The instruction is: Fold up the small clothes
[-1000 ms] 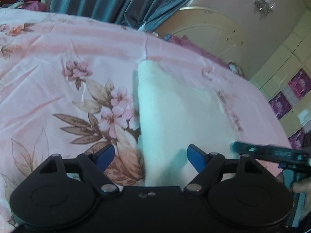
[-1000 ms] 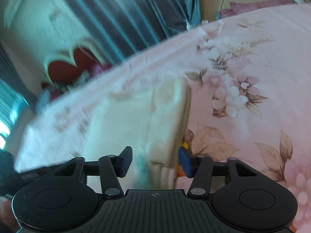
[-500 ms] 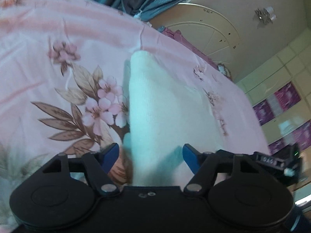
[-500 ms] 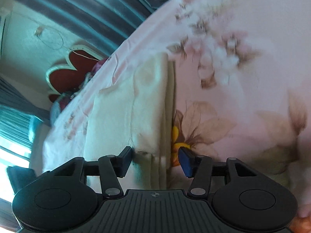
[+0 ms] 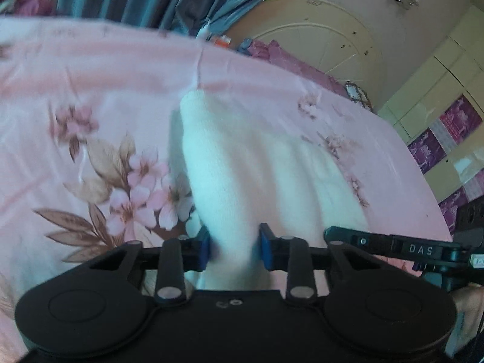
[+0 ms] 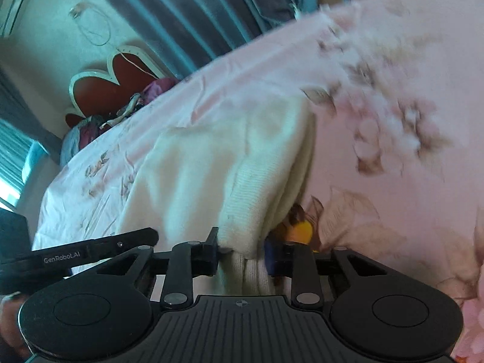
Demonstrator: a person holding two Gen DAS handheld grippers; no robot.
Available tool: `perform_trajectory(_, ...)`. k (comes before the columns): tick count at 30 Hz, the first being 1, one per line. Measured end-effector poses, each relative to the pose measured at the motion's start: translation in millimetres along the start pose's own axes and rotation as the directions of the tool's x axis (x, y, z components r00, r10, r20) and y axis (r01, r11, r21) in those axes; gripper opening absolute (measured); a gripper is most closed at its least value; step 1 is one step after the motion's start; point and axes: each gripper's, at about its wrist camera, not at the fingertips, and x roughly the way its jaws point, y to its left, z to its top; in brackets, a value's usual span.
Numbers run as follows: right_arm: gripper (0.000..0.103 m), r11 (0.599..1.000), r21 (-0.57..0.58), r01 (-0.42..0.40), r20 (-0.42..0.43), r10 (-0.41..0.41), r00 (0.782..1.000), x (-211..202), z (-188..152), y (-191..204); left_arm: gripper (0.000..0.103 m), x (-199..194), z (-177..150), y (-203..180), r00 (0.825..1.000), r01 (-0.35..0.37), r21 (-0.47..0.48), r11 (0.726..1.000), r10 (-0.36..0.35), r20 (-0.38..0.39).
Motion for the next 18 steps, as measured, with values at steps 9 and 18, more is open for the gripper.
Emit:
perform_trajectory(9, 0.028, 0.991, -0.117, -0.072, 0.013, 0.074, 0.997, 11, -4, 84, 0.027, -72, 2, 36, 0.996, -0.055, 0.044, 0.998, 0.051, 0.079)
perform_trajectory(18, 0.028, 0.966, -0.18, -0.186, -0.074, 0.175, 0.982, 84, -29, 184, 0.027, -146, -11, 121, 0.981, -0.153, -0.037, 0.987, 0.157, 0.114)
